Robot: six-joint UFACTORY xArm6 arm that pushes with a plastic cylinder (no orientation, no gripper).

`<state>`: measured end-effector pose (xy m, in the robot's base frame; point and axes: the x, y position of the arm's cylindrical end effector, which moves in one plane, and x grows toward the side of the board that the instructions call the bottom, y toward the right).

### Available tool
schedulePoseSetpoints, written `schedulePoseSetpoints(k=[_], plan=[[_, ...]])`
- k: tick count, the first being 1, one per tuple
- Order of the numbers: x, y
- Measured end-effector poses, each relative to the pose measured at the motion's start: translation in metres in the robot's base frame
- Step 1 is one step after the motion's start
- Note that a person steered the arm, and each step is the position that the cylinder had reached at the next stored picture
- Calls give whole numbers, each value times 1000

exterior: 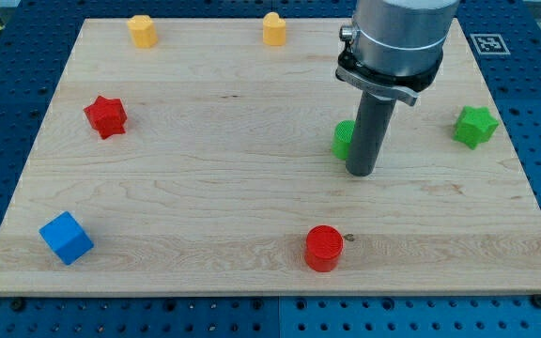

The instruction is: Move the arm to the bottom of the green star

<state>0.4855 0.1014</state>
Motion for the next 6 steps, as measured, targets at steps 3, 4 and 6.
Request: schedulePoseSetpoints(k=[3, 4, 6], plan=[[24, 52], [26, 75], [27, 98]])
